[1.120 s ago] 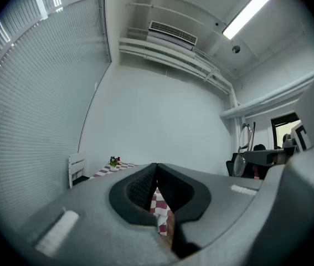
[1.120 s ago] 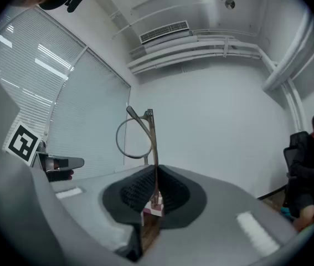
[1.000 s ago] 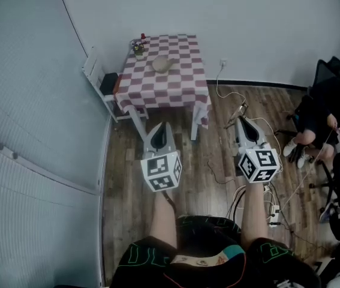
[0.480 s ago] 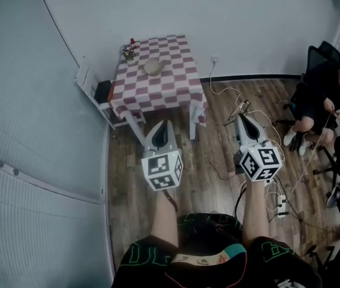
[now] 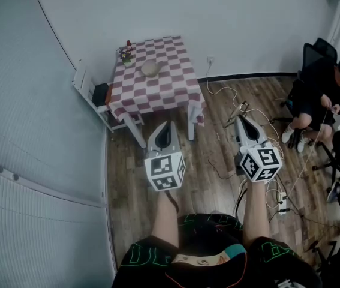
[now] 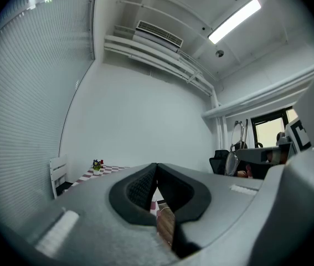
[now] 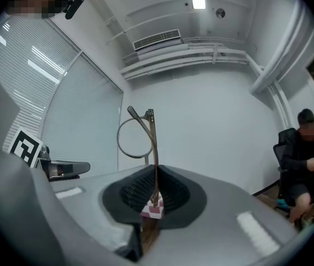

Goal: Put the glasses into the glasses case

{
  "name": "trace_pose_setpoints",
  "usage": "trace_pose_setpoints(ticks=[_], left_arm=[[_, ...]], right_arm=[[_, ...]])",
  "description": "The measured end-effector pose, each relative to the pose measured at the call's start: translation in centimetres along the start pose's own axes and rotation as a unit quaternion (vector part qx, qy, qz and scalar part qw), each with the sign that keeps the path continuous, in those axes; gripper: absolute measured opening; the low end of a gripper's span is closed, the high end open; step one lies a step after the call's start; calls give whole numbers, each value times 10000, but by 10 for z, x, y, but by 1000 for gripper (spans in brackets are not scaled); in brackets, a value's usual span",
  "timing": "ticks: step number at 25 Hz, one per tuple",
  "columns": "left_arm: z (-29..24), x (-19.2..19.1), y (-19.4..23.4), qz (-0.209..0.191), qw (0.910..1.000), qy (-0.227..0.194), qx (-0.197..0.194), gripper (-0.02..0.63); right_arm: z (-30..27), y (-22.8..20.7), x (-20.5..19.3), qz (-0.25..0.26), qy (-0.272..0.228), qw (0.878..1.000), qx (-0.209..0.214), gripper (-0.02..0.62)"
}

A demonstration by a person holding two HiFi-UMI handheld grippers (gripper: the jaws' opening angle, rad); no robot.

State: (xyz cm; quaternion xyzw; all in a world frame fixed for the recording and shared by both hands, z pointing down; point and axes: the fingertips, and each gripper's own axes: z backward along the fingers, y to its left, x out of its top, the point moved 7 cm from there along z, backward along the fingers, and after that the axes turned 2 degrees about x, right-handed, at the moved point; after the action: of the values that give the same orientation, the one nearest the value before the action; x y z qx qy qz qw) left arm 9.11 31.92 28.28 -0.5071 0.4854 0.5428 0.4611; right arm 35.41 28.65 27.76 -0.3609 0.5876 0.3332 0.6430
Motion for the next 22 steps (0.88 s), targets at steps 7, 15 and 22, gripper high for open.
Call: trace_pose_setpoints(ticks=[7, 15, 22], left_arm=[[4, -4, 10, 49, 10000, 56, 19, 9], [7, -10, 2, 107, 9998, 56, -137, 9], [14, -15, 13, 243, 9997, 68, -18, 9]], right_arm=[[-4, 14, -1, 133, 128, 9998, 30, 17], [4, 19, 0, 304, 258, 9992, -38, 17], [-4, 28, 4, 466, 329, 9983, 76, 17]])
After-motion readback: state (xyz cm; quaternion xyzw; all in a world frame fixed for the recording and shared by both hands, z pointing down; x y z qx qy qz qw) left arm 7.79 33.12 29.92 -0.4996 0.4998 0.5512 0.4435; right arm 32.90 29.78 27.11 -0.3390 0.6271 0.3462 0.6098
